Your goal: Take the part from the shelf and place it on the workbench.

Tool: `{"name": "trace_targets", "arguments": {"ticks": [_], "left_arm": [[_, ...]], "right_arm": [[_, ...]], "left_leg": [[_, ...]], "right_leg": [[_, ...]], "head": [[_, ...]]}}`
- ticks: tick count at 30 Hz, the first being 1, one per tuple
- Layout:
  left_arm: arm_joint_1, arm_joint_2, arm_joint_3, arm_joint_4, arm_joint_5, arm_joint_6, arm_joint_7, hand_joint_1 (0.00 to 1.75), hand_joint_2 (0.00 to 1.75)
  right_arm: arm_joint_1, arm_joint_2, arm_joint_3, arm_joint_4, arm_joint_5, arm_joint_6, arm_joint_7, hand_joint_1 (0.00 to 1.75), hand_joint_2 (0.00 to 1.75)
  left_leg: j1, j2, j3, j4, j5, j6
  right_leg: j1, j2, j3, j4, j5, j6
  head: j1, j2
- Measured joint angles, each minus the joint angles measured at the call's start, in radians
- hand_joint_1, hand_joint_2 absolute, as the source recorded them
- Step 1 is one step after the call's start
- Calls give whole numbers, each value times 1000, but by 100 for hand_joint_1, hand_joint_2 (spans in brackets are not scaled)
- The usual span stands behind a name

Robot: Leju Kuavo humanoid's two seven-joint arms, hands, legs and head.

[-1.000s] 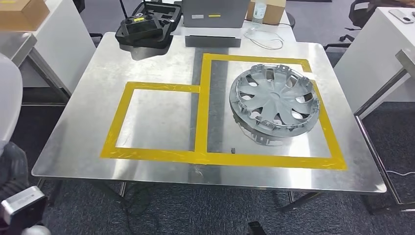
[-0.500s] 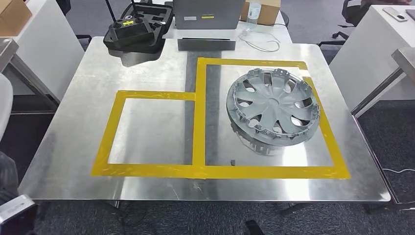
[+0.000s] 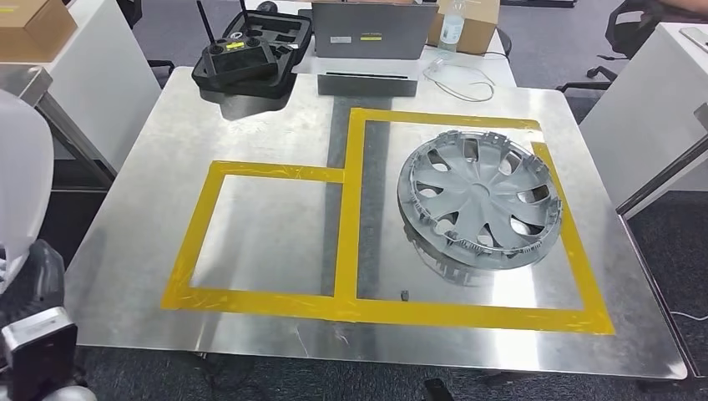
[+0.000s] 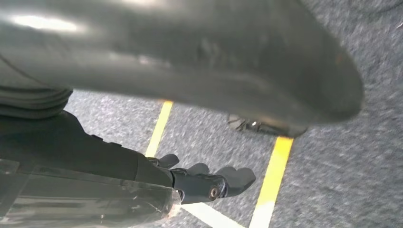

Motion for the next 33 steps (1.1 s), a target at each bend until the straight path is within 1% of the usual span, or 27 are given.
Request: {"name": "trace_targets", "arguments": {"ticks": [1,2,3,5,6,7,8,9,10,11,12,13,15,17,18,20,21,22,23,25,26,27,28,30,31,32,33], "left_arm": [[-2,10,-10,1,6,0,20,175,175],[-5,23,-22,3,13,0,47,175,175],[-9,41,-38,6,27,0,81,175,175],[-25,88,-86,20,75,-1,156,175,175],[-35,114,-115,31,110,-2,182,175,175],[-46,139,-147,43,154,-3,195,175,175],[-58,160,-178,57,212,-4,189,175,175],[-71,178,-207,73,274,-7,172,175,175],[-86,192,-237,90,335,-10,149,175,175],[-104,202,-267,109,388,-15,123,175,175],[-122,208,-294,129,425,-22,101,175,175],[-142,212,-323,151,455,-31,82,175,175],[-183,213,-377,200,504,-55,49,175,175],[-226,211,-428,250,539,-85,18,175,175],[-246,208,-453,277,549,-102,4,175,175],[-281,200,-507,336,556,-136,-18,175,175],[-294,197,-535,366,550,-153,-22,175,175],[-305,194,-561,393,539,-168,-23,175,175],[-315,190,-588,419,524,-180,-22,175,175],[-335,183,-636,462,502,-195,-19,175,175],[-344,180,-657,480,497,-198,-18,175,175],[-350,178,-673,496,494,-199,-18,175,175],[-355,177,-686,509,493,-199,-18,175,175],[-362,176,-710,533,492,-202,-17,175,175],[-365,175,-721,542,492,-207,-17,175,175],[-371,175,-733,552,491,-215,-18,175,175],[-377,174,-744,563,491,-223,-18,175,175]], "right_arm": [[0,0,0,0,1,1,0,0,0],[-1,-1,0,0,1,1,0,0,0],[-1,-1,0,0,2,3,-1,0,0],[-2,-2,0,1,5,6,-1,0,0],[-2,-2,0,0,7,8,0,0,0],[-2,-2,0,0,10,10,1,0,0],[-2,-2,0,0,15,12,4,0,0],[-3,-2,0,0,21,14,8,0,0],[-4,-3,0,0,29,15,13,0,0],[-6,-3,1,0,39,18,19,0,0],[-8,-3,3,0,49,20,26,0,0],[-11,-4,6,0,59,23,33,0,0],[-18,-4,14,0,77,29,47,0,0],[-27,-5,22,0,92,34,59,0,0],[-32,-5,25,0,100,36,64,0,0],[-40,-5,35,0,115,41,74,0,0],[-43,-5,40,0,123,44,80,0,0],[-45,-5,45,0,131,47,85,0,0],[-47,-6,49,0,137,50,90,0,0],[-53,-8,57,0,148,53,96,0,0],[-57,-9,62,0,150,53,97,0,0],[-61,-10,65,0,152,54,98,0,0],[-65,-11,69,0,152,55,98,0,0],[-68,-12,74,0,153,56,99,0,0],[-68,-12,75,0,154,56,100,0,0],[-69,-12,78,0,156,57,101,0,0],[-70,-13,81,0,159,58,102,0,0]], "left_leg": [[-1,1,-3,7,-8,-5],[-1,2,-14,31,-25,-8],[-1,3,-35,75,-50,-10],[-2,4,-100,193,-96,-13],[-2,4,-125,233,-102,-15],[-2,5,-137,244,-90,-16],[-2,6,-128,214,-59,-16],[-1,6,-102,154,-17,-15],[-2,7,-74,94,12,-13],[-2,6,-51,43,32,-9],[-2,4,-38,14,38,-5],[-4,2,-35,7,33,-1],[-4,-3,-35,3,37,9],[-1,-7,-35,0,42,19],[1,-8,-35,-1,43,22],[0,-12,-35,-1,44,26],[-1,-15,-35,-1,44,27],[-1,-18,-34,-1,43,28],[-2,-22,-34,-1,43,28],[-4,-27,-31,-1,43,27],[-6,-30,-32,-2,42,26],[-7,-30,-33,-2,43,23],[-7,-31,-35,-3,43,19],[-7,-29,-35,-8,44,8],[-8,-22,-34,-7,40,3],[-8,-14,-39,4,29,-1],[-9,-6,-52,34,9,-3]], "right_leg": [[-3,-1,8,-15,2,-4],[-5,-1,15,-28,6,-6],[-8,-2,21,-36,9,-8],[-6,0,23,-38,9,-11],[-5,1,23,-37,8,-12],[-5,2,24,-35,6,-12],[-5,3,25,-33,4,-11],[-5,5,25,-30,1,-8],[-5,7,25,-25,-2,-4],[-3,9,23,-18,-6,2],[-2,11,20,-14,-8,7],[-1,12,18,-12,-8,12],[-2,12,17,-12,-9,20],[-6,10,6,16,-30,30],[-8,7,-12,58,-55,37],[-12,2,-70,189,-114,47],[-13,1,-96,243,-131,49],[-14,1,-109,268,-130,48],[-14,1,-103,248,-107,45],[-11,1,-51,123,-33,32],[-8,0,-24,59,-6,25],[-5,1,-6,16,6,18],[-2,2,3,-5,6,13],[-1,4,8,-17,5,6],[-3,4,12,-25,8,4],[-5,3,17,-34,13,0],[-7,2,21,-43,17,-4]], "head": [[-2,0],[-7,0],[-12,0],[-25,0],[-30,0],[-33,0],[-35,0],[-38,0],[-40,0],[-42,0],[-43,0],[-43,0],[-41,0],[-37,0],[-34,0],[-24,0],[-21,0],[-17,0],[-13,0],[-3,0],[-1,0],[1,0],[2,0],[1,0],[-1,0],[-5,0],[-10,0]]}}
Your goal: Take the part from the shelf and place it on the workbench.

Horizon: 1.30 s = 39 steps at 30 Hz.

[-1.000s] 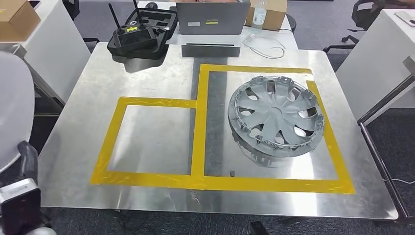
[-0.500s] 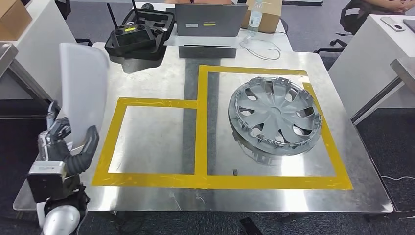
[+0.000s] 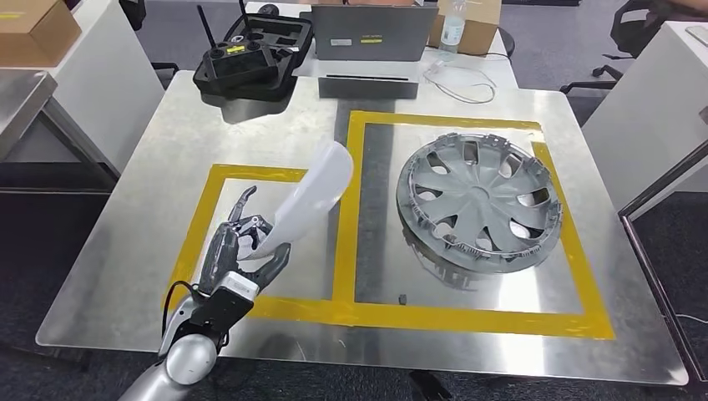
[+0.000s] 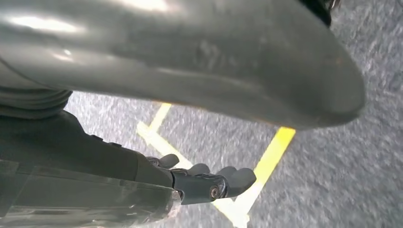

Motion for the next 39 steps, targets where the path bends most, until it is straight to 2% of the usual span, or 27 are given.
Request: {"name": "trace_targets", "arguments": {"ticks": [2,3,4,5,6,8,10,11,13,15,18,19,20,21,23,24,26,28,30,31,33,34,35,36,37,38,39], "left_arm": [[-10,-5,-26,30,-3,-14,0,175,175],[-11,-10,-39,46,-9,-15,4,175,175],[-12,-15,-52,65,-18,-13,9,175,175],[-14,-22,-65,86,-30,-6,19,175,175],[-16,-31,-77,107,-43,4,30,175,175],[-20,-45,-95,142,-63,25,49,175,175],[-20,-55,-106,164,-75,53,64,175,175],[-20,-59,-110,174,-84,76,75,175,175],[-19,-68,-112,195,-122,140,100,87,175],[-10,-79,-99,210,-199,195,106,0,175],[30,-103,-33,223,-351,217,53,0,175],[47,-113,0,226,-393,218,30,0,175],[62,-123,34,228,-423,218,10,0,175],[73,-134,68,230,-440,219,0,0,175],[85,-153,123,233,-459,222,-11,0,175],[89,-163,149,233,-473,223,-20,0,175],[103,-190,211,231,-526,225,-72,0,175],[123,-228,297,221,-579,226,-161,0,175],[137,-266,401,200,-593,226,-229,0,175],[140,-280,451,188,-589,226,-243,0,175],[149,-299,538,172,-579,226,-253,0,175],[155,-306,574,169,-574,226,-255,0,175],[162,-313,609,167,-569,226,-255,0,175],[167,-320,640,167,-563,226,-255,0,175],[169,-327,666,167,-556,226,-256,0,175],[169,-333,690,167,-548,226,-258,0,175],[169,-337,709,166,-540,226,-261,0,175]], "right_arm": [[-1,-1,8,0,5,3,2,0,0],[0,-1,11,0,6,5,3,0,0],[2,0,14,0,6,6,3,0,0],[3,1,17,0,6,7,3,0,0],[4,3,18,0,5,7,3,0,0],[4,4,19,0,3,5,1,0,0],[5,4,19,0,-2,3,-2,0,0],[7,4,19,0,-5,0,-4,0,0],[13,3,19,0,-13,-6,-8,0,0],[21,1,19,0,-22,-14,-13,0,0],[38,1,19,0,-32,-26,-20,0,0],[44,1,19,0,-35,-28,-22,0,0],[50,0,19,0,-37,-30,-22,0,0],[54,0,19,0,-38,-31,-23,0,0],[58,-2,19,0,-38,-32,-23,0,0],[58,-2,19,0,-39,-33,-24,0,0],[59,-3,19,0,-41,-38,-26,0,0],[64,-4,18,0,-44,-44,-28,0,0],[70,-4,18,0,-46,-48,-31,0,0],[72,-5,18,0,-47,-50,-32,0,0],[75,-6,18,0,-48,-51,-33,0,0],[77,-7,18,0,-48,-52,-33,0,0],[79,-7,18,0,-48,-52,-33,0,0],[80,-7,17,0,-48,-52,-33,0,0],[81,-6,17,0,-48,-52,-34,0,0],[81,-6,17,0,-48,-52,-36,0,0],[81,-6,17,0,-48,-52,-37,0,0]], "left_leg": [[1,10,-53,110,-55,-4],[1,11,-81,165,-74,-6],[1,11,-99,198,-78,-7],[0,11,-100,194,-61,-7],[0,12,-83,153,-30,-6],[-1,12,-23,29,29,-1],[-4,10,9,-36,43,9],[-6,9,11,-38,41,14],[-5,7,11,-41,45,24],[0,8,13,-45,47,34],[1,13,16,-46,46,41],[1,15,17,-46,45,42],[0,16,18,-46,45,42],[1,17,19,-46,44,41],[1,17,21,-46,43,38],[0,18,21,-46,42,35],[-1,19,19,-48,44,25],[0,22,20,-53,46,13],[-1,22,14,-35,29,4],[-2,19,-1,0,5,1],[-2,13,-58,123,-59,1],[-2,11,-87,182,-82,2],[-2,11,-105,216,-88,3],[-3,11,-104,212,-74,5],[-3,11,-85,173,-45,8],[-5,12,-52,107,-7,12],[-6,13,-17,41,18,17]], "right_leg": [[0,-1,2,-4,2,-4],[0,0,2,-3,1,-4],[1,1,2,-2,1,-5],[1,3,2,0,-1,-4],[1,4,2,3,-3,-3],[2,9,1,14,-10,4],[3,12,-3,23,-16,13],[3,13,-5,24,-16,18],[1,13,-5,24,-18,27],[-2,9,-19,60,-48,39],[-10,1,-93,238,-140,56],[-12,0,-116,289,-156,59],[-13,-1,-124,306,-153,60],[-14,-1,-114,283,-130,59],[-15,-1,-53,153,-60,54],[-13,-1,-23,88,-37,50],[-8,1,7,23,-26,41],[-5,2,8,18,-24,31],[-7,1,13,6,-16,17],[-8,0,16,0,-12,11],[-7,0,17,-5,-10,4],[-5,0,17,-4,-10,3],[-2,-1,18,-3,-11,2],[0,-1,18,-2,-11,2],[1,-2,18,-1,-12,2],[3,-2,19,2,-14,3],[3,-3,19,4,-16,5]], "head": [[-12,0],[-17,0],[-21,0],[-24,0],[-26,0],[-30,0],[-31,0],[-31,0],[-30,0],[-23,0],[-5,0],[-1,0],[3,0],[7,0],[12,0],[13,0],[11,0],[9,0],[4,0],[-2,0],[-16,0],[-22,0],[-26,0],[-29,0],[-31,0],[-32,0],[-32,0]]}}
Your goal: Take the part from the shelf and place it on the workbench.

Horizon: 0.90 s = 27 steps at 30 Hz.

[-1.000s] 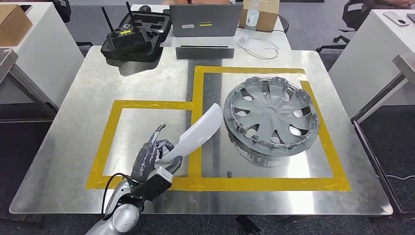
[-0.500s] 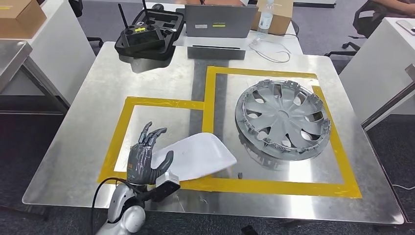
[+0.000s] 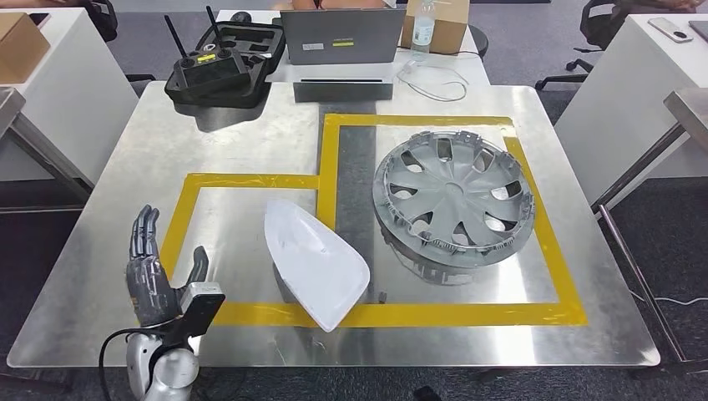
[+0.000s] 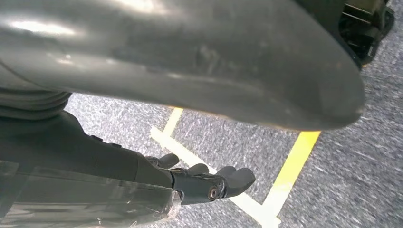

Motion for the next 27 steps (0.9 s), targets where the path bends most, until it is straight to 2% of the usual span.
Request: {"name": "trace_targets", "arguments": {"ticks": [2,5,6,8,10,11,12,13,14,16,17,19,21,22,23,25,26,27], "left_arm": [[0,-9,33,-2,21,0,-9,0,175],[6,-19,71,-16,128,0,-24,0,175],[12,-21,79,-29,191,0,-29,0,175],[34,-25,75,-74,314,0,-35,0,175],[64,-25,50,-147,382,0,-41,0,175],[77,-24,37,-182,395,0,-43,0,131],[87,-23,25,-215,401,0,-44,0,87],[93,-22,14,-242,403,0,-44,0,44],[98,-22,5,-266,405,0,-44,0,0],[109,-21,-14,-313,407,0,-44,0,0],[116,-20,-25,-335,406,0,-44,0,0],[133,-18,-48,-379,403,-1,-44,0,0],[144,-15,-66,-417,401,-1,-44,0,0],[146,-14,-72,-433,401,-1,-44,0,0],[149,-12,-77,-447,401,-1,-44,0,0],[161,-11,-87,-469,394,-1,-44,0,0],[169,-10,-92,-479,384,-1,-44,0,0],[179,-10,-99,-491,364,-1,-44,0,0]], "right_arm": [[-1,0,0,0,0,0,-2,0,0],[2,-1,-1,0,-1,-2,-4,0,0],[4,-1,-1,0,-1,-4,-4,0,0],[8,0,-1,-1,-2,-7,-7,0,0],[9,1,-1,-1,-2,-9,-9,0,0],[10,1,-1,-1,-2,-10,-10,0,0],[10,0,-1,-1,-2,-10,-10,0,0],[11,0,-1,-1,-2,-11,-10,0,0],[11,0,-1,-1,-1,-11,-10,0,0],[10,-1,-1,-1,-1,-11,-11,0,0],[9,-2,-1,-1,-1,-11,-12,0,0],[8,-2,-1,-1,-1,-11,-12,0,0],[8,-2,-1,-1,-1,-11,-13,0,0],[8,-2,-1,-1,-1,-11,-13,0,0],[7,-2,-1,-1,-1,-11,-13,0,0],[6,-2,-2,-1,-1,-11,-13,0,0],[7,-1,-2,-1,-1,-11,-13,0,0],[7,-1,-2,-1,-1,-10,-13,0,0]], "left_leg": [[-5,1,43,-85,22,7],[-4,0,49,-100,24,14],[-1,1,51,-102,26,17],[3,3,54,-104,27,22],[4,5,54,-104,25,25],[4,5,55,-104,25,25],[3,4,56,-104,24,26],[3,3,59,-104,23,25],[3,2,62,-104,21,24],[1,0,66,-105,18,18],[1,0,66,-105,17,14],[1,0,67,-108,18,4],[2,0,66,-102,7,-5],[2,0,57,-79,-11,-9],[1,-1,37,-33,-41,-12],[2,-3,-21,91,-102,-18],[3,-3,-45,141,-117,-20],[4,-3,-54,157,-112,-22]], "right_leg": [[1,0,-2,6,-4,8],[1,1,-5,10,-8,20],[1,1,-10,24,-21,26],[-3,1,-45,109,-75,40],[-9,0,-105,243,-136,51],[-11,0,-125,286,-147,53],[-13,0,-129,293,-137,53],[-13,0,-114,259,-107,49],[-12,1,-85,192,-66,43],[-6,1,-22,57,-10,26],[-3,2,-3,19,-1,19],[1,2,5,0,-5,11],[-2,-1,13,-17,4,3],[-5,-3,17,-26,9,-1],[-7,-4,20,-34,14,-5],[-6,-5,20,-35,15,-9],[-5,-5,20,-34,14,-9],[-5,-4,20,-32,14,-9]], "head": [[0,0],[2,0],[4,0],[12,0],[20,0],[23,0],[27,0],[32,0],[37,0],[42,0],[42,0],[40,0],[39,0],[35,0],[30,0],[17,0],[12,0],[9,0]]}}
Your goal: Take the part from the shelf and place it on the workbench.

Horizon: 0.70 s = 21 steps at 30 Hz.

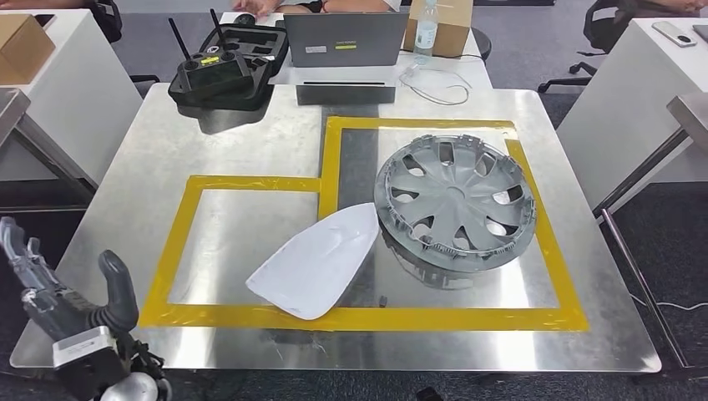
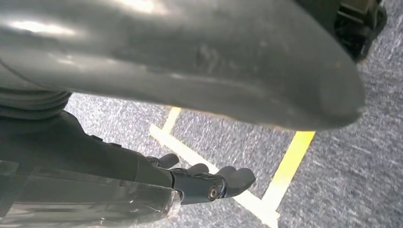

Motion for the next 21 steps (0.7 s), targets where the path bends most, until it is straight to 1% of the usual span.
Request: {"name": "trace_targets", "arguments": {"ticks": [1,2,3,4,5,6,8,9,10,11,13,14,15,16,17,18,19,20,21], "left_arm": [[9,0,-7,-16,-30,0,0,0,0],[15,0,-15,-34,-65,0,0,0,0],[20,0,-21,-55,-105,0,0,0,0],[26,0,-27,-78,-143,0,0,0,0],[32,0,-33,-101,-172,0,0,0,0],[38,-1,-37,-123,-194,0,0,0,0],[49,-2,-42,-159,-213,0,0,0,0],[52,-2,-44,-173,-216,0,0,0,0],[53,-2,-46,-185,-218,0,0,0,0],[55,-2,-48,-196,-220,0,0,0,0],[58,-2,-50,-214,-222,0,0,0,0],[59,-2,-50,-220,-222,0,0,0,0],[61,-2,-50,-225,-222,0,0,0,0],[63,-2,-50,-229,-222,0,0,0,0],[64,-2,-50,-233,-222,0,0,0,0],[65,-2,-50,-238,-222,0,1,0,0],[66,-2,-51,-243,-222,0,1,0,0],[67,-2,-51,-247,-222,0,1,0,0],[67,-2,-51,-250,-222,0,1,0,0]], "right_arm": [[0,1,0,0,1,1,0,0,0],[0,1,0,0,3,2,0,0,0],[-1,1,0,-1,5,4,0,0,0],[-2,1,0,-1,7,5,1,0,0],[-4,1,0,-1,9,6,2,0,0],[-5,1,0,-1,10,8,4,0,0],[-7,0,0,-1,12,10,6,0,0],[-7,0,0,-1,13,11,7,0,0],[-8,1,0,-1,14,12,8,0,0],[-9,1,0,-1,16,13,9,0,0],[-11,3,0,-1,19,15,10,0,0],[-13,3,0,-1,20,16,11,0,0],[-14,3,0,-1,20,16,11,0,0],[-15,4,0,-1,20,17,12,0,0],[-16,4,0,-1,21,17,12,0,0],[-18,4,0,-1,21,17,13,0,0],[-21,4,0,-1,21,17,14,0,0],[-24,4,0,-1,22,17,15,0,0],[-26,4,0,-1,22,17,17,0,0]], "left_leg": [[1,1,9,-21,23,-1],[2,2,36,-76,59,-1],[3,3,69,-143,90,0],[3,4,97,-200,113,3],[2,3,112,-233,123,7],[0,3,118,-246,125,13],[-1,1,113,-246,130,26],[0,1,111,-247,134,32],[2,2,107,-249,138,39],[3,3,102,-250,143,46],[2,4,89,-250,153,52],[1,4,80,-250,158,53],[0,4,72,-249,165,52],[0,3,64,-249,171,51],[0,2,57,-249,177,49],[0,1,52,-249,184,46],[-1,1,47,-249,191,42],[-1,1,44,-250,198,36],[0,1,42,-252,206,30]], "right_leg": [[0,1,0,3,-2,1],[0,2,0,8,-4,4],[-1,3,-1,15,-7,7],[1,4,-4,26,-12,13],[2,5,-7,35,-14,18],[2,6,-11,41,-16,24],[1,6,-16,44,-17,32],[0,6,-19,49,-26,37],[-1,6,-25,67,-48,42],[-3,6,-38,105,-84,48],[-8,5,-74,230,-170,58],[-9,5,-87,286,-199,60],[-10,5,-88,314,-208,61],[-10,5,-72,303,-198,59],[-9,5,-38,254,-172,55],[-8,6,8,181,-143,49],[-6,6,54,102,-120,42],[-3,6,86,45,-104,38],[1,7,103,10,-97,34]], "head": [[-3,0],[-6,0],[-8,0],[-10,0],[-9,0],[-8,0],[-6,0],[-5,0],[-3,0],[2,0],[12,0],[15,0],[18,0],[22,0],[26,0],[30,0],[34,0],[35,0],[34,0]]}}
